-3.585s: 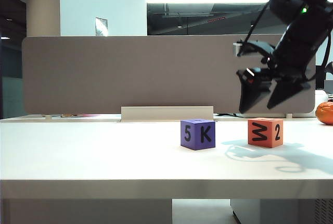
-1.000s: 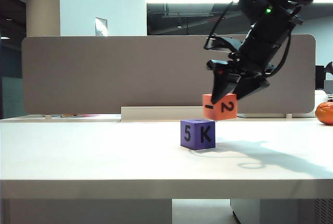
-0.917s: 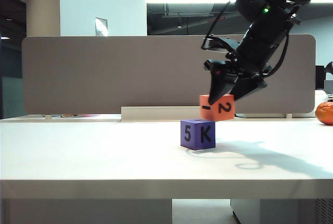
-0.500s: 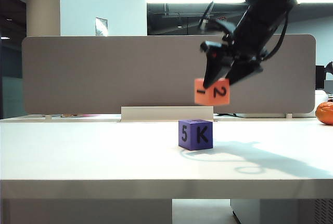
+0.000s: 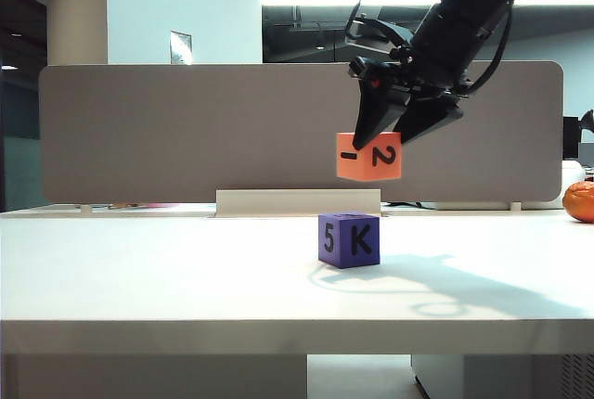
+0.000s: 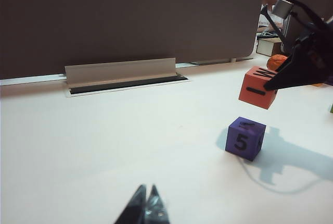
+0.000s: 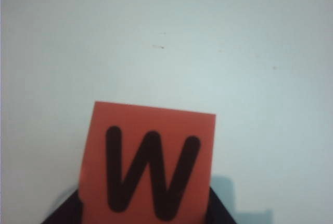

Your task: Stack one letter block on top of another letter block.

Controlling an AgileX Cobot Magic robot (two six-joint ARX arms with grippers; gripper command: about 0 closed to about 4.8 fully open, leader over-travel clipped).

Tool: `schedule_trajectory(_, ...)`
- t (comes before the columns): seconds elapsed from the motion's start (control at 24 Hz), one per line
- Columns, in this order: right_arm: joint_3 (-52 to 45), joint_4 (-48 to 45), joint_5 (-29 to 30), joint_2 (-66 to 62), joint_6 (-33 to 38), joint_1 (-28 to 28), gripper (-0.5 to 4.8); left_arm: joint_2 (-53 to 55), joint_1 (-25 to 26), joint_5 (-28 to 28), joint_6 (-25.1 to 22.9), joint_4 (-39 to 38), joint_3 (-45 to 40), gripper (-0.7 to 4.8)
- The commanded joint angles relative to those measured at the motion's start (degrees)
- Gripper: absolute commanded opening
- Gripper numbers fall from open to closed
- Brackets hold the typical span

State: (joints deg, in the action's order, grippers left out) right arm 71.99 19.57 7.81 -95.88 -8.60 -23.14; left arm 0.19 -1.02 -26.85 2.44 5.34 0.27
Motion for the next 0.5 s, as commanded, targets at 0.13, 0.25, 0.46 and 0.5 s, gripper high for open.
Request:
schedule_trajectory(0.13, 0.3, -1.5, 1.3, -0.5, 0.0, -0.9, 2.41, 0.0, -0.1, -0.4, 0.2, 0.7, 0.3, -0.06)
schedule_trajectory(0.25, 0.3, -2.0, 1.3, -1.1, 0.1, -1.1, 2.41, 0.0, -0.1, -0.4, 0.2, 0.7, 0.3, -0.06)
schedule_trajectory(0.46, 0.3, -1.8, 1.3, -2.0, 0.1, -1.1, 2.41, 0.0, -0.1, -0.3, 0.2, 0.7, 0.3, -0.06)
schedule_trajectory(0.5, 0.3, -1.8, 1.3, -2.2, 0.1, -1.1, 2.41, 0.0, -0.1, -0.4, 0.2, 0.7, 0.3, -0.06)
